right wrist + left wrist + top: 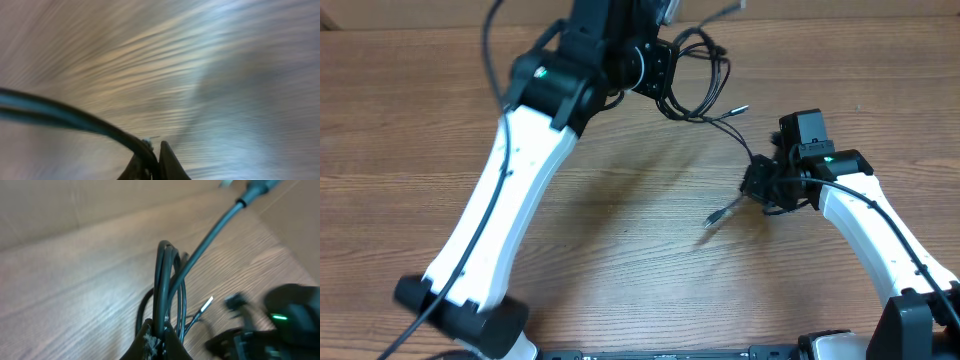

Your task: Untangle cables

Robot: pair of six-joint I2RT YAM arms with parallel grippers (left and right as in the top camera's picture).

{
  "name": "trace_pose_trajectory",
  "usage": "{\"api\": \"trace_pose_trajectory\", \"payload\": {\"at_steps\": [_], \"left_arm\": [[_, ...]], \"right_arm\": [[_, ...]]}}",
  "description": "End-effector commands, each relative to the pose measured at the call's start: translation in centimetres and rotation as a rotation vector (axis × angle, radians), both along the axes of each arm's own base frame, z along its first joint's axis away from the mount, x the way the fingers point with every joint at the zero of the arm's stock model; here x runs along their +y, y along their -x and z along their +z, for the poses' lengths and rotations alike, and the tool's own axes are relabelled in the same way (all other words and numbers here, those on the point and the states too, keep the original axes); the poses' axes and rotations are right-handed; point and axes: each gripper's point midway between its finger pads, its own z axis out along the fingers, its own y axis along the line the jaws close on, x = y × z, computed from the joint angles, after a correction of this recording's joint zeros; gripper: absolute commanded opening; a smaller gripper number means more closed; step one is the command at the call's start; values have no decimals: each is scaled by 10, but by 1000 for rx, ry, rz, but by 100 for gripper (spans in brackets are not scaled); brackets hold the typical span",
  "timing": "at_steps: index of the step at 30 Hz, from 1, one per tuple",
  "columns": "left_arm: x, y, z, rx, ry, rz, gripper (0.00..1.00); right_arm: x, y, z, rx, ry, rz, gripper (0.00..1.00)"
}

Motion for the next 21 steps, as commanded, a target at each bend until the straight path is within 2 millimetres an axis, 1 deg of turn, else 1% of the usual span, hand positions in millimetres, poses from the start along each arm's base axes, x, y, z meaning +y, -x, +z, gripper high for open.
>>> {"api": "trace_pose_trajectory", "payload": {"at_steps": [1, 2, 3, 4, 5, 6, 7, 8, 9, 10, 11, 12, 13, 16, 18, 21], "left_arm": [[9, -3, 7, -1, 22, 29, 4], [17, -6, 10, 5, 39, 59, 4], [26, -10, 12, 28, 75, 94, 4], [27, -10, 14, 38, 97, 91, 4], [27, -10, 16, 46, 119, 76, 4], [26, -9, 18, 54, 148, 47, 4], [25, -7, 21, 58, 171, 23, 4], [26, -6, 23, 66, 187, 9, 4], [27, -7, 22, 69, 187, 11, 4], [30, -7, 20, 78, 184, 16, 4], [33, -6, 16, 89, 173, 19, 4], [36, -5, 12, 109, 166, 25, 4], [37, -3, 8, 126, 160, 27, 4], [34, 4, -5, 157, 128, -27, 4], [27, 9, -20, 207, 123, -87, 4], [16, 11, -31, 263, 161, -146, 4]], "right_arm": [[56, 13, 37, -121, -328, 326, 4], [64, 16, 46, -158, -388, 392, 4], [75, 23, 60, -210, -477, 479, 9], [78, 24, 64, -222, -501, 495, 18], [79, 24, 67, -231, -517, 504, 31], [80, 24, 68, -236, -519, 506, 45], [80, 22, 70, -243, -519, 508, 61], [80, 19, 74, -257, -517, 511, 71], [80, 17, 77, -265, -516, 513, 77], [81, 13, 85, -287, -515, 516, 86], [82, 9, 91, -296, -516, 512, 88], [83, 4, 102, -318, -516, 510, 89], [83, 0, 108, -331, -517, 507, 89], [85, -12, 135, -387, -519, 505, 89], [88, -22, 153, -413, -534, 478, 85], [92, -28, 160, -422, -552, 453, 79]]}}
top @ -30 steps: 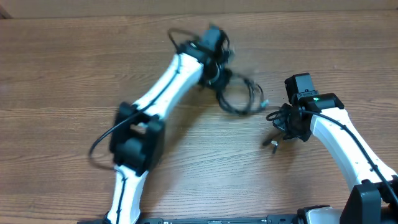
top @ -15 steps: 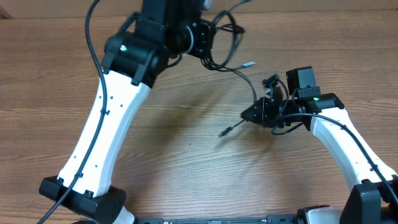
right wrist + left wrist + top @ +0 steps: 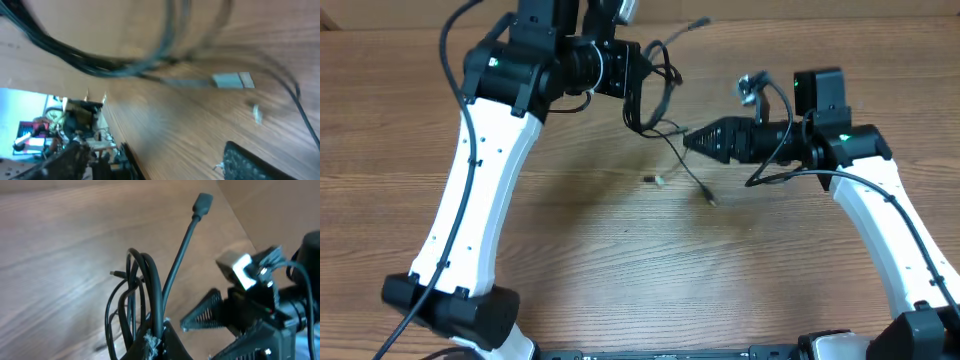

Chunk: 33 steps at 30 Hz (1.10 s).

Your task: Untangle cables

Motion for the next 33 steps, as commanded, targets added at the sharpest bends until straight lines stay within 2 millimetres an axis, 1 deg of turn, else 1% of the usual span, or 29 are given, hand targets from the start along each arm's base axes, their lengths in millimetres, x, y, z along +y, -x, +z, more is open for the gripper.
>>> {"api": "trace_pose_trajectory", "payload": {"at_steps": [1, 4, 6, 7, 8, 9, 10, 12, 17, 19, 24, 26, 30, 33], "left_arm": [[-22, 2, -21, 87, 85, -130, 4], [-24, -8, -44, 221, 109, -47, 4], [-25, -12, -54, 288, 123, -7, 4], [-27, -14, -62, 350, 141, 26, 4], [-29, -14, -65, 394, 161, 41, 4], [-32, -14, -67, 423, 177, 43, 4], [-35, -11, -65, 455, 205, 34, 4], [-36, -10, -64, 458, 211, 30, 4], [-42, -3, -56, 485, 258, -12, 4], [-43, -1, -55, 524, 276, 8, 4], [-45, 1, -52, 537, 293, -8, 4], [-45, 1, -52, 536, 293, -7, 4], [-45, 1, -52, 547, 295, 3, 4], [-45, 1, -52, 570, 303, 21, 4]], "right_arm": [[9, -3, 19, 3, -44, -11, 77], [22, -2, 21, -65, -31, 28, 75], [29, -6, 18, -101, 10, 15, 74], [32, -8, 16, -120, 37, 3, 70], [35, -12, 11, -138, 81, -22, 64], [35, -13, 9, -142, 98, -32, 60], [36, -17, 3, -147, 141, -62, 48], [37, -19, -2, -156, 177, -82, 43], [42, -22, -4, -182, 206, -95, 41], [40, -25, -9, -176, 223, -108, 39], [42, -31, -25, -143, 238, -107, 38], [45, -32, -25, -144, 221, -92, 38], [56, -31, -19, -177, 198, -70, 38], [59, -33, -18, -180, 207, -97, 37]]}}
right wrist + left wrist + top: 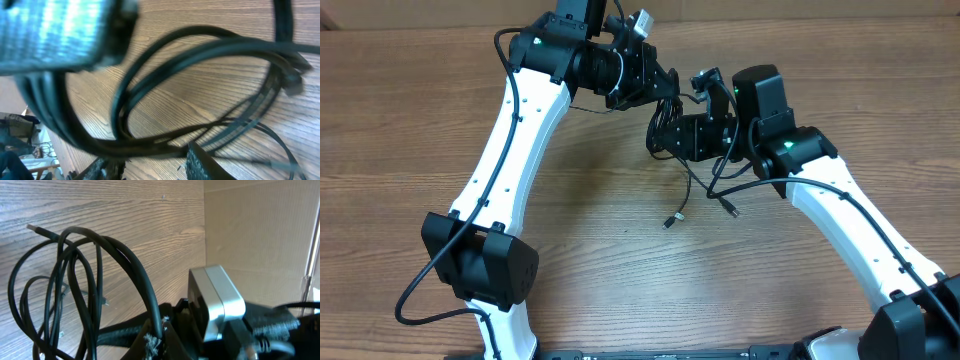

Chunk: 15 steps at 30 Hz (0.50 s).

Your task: Untangle cables

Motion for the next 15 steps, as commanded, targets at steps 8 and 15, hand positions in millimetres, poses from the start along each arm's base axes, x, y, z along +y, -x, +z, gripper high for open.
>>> {"api": "trace_pose_trajectory", "payload": {"at_steps": [8, 15], "left_arm": [[-2, 4, 9, 43, 43, 7, 4], [14, -6, -11, -113, -113, -17, 8]], "right_arm": [[3, -15, 15, -41, -22, -59, 9], [-3, -11, 21, 1, -90, -28, 4]]}}
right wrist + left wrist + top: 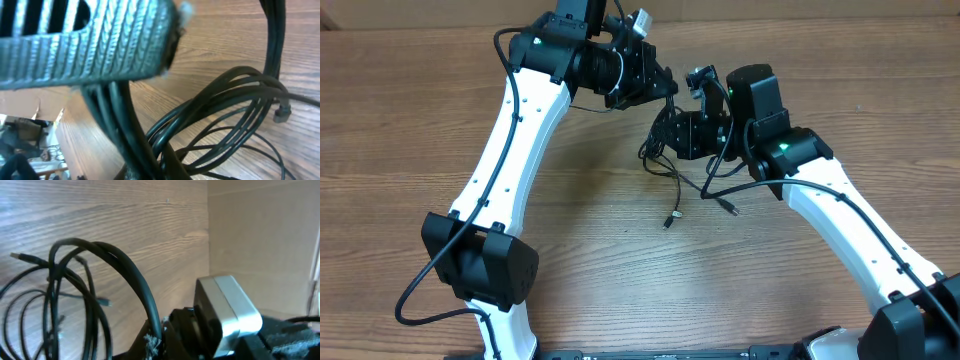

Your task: Untangle cables

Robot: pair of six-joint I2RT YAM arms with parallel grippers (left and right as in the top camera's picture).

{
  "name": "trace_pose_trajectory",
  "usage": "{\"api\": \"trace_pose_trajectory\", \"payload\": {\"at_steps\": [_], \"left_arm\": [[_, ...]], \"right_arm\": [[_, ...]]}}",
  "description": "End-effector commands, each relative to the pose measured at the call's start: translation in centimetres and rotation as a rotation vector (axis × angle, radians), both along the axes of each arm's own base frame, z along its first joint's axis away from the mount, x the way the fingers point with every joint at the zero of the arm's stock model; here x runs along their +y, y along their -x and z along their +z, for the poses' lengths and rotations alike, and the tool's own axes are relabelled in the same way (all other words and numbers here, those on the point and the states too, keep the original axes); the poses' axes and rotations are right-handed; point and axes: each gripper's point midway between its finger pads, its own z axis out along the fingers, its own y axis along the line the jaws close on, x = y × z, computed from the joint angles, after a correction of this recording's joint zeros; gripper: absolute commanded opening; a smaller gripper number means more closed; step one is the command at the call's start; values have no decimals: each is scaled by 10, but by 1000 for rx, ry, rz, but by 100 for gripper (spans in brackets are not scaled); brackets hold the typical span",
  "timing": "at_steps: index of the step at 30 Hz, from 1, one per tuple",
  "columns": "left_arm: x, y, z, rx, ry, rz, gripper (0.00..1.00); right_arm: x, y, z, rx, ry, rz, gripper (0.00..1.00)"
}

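Note:
A tangle of black cables (658, 158) hangs above the wooden table between both arms. My left gripper (660, 84) holds it from the upper left; in the left wrist view that gripper (157, 341) is shut on one thick strand, with loops (70, 280) drooping left. My right gripper (672, 136) sits just below and right of it. In the right wrist view the right gripper (156, 167) is shut on several strands of the bundle, with loops (240, 107) spreading right and the left gripper's ribbed finger (100, 45) just above. Two loose plug ends (669, 220) (730, 209) hang near the table.
The wooden table (620, 290) spreads below and around the arms. The right arm's wrist camera (227, 305) fills the lower right of the left wrist view. A cardboard wall (260, 225) stands behind the table.
My right gripper, open around the cable loops before, is now shut on several strands just under the left gripper. The bundle has shifted slightly left. The left gripper keeps its hold.
At first my left gripper held the bundle at the back and my right gripper was shut on a cable low at the right. Then the right gripper was open, pointing at the bundle. It stood open among the loops, and now it grips them.

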Motion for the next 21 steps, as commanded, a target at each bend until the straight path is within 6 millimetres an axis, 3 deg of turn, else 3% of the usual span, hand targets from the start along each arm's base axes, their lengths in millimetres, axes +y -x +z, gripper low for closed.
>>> {"api": "trace_pose_trajectory", "payload": {"at_steps": [1, 2, 3, 5, 9, 13, 18, 21], "left_arm": [[22, -6, -16, -123, -158, -24, 22], [27, -7, -20, -140, -186, -29, 28], [32, -7, -24, -170, -227, -51, 47], [39, -4, -31, -228, -291, -119, 62], [41, 6, -35, -307, -318, -245, 62], [23, 19, -25, -396, -189, -389, 56], [19, 26, -37, -431, -163, -463, 51], [11, 39, -37, -462, -50, -539, 50]], "right_arm": [[-12, -6, 17, 21, -87, 8, 4], [-14, -6, 18, 37, -98, 6, 4], [-23, -7, 15, 92, -114, -31, 4], [-38, -11, 10, 170, -128, -101, 4], [-46, -12, 10, 242, -167, -136, 4], [-42, -5, 11, 269, -186, -107, 4], [-39, 0, 15, 283, -208, -76, 4], [-39, 0, 15, 284, -210, -74, 4]]}}
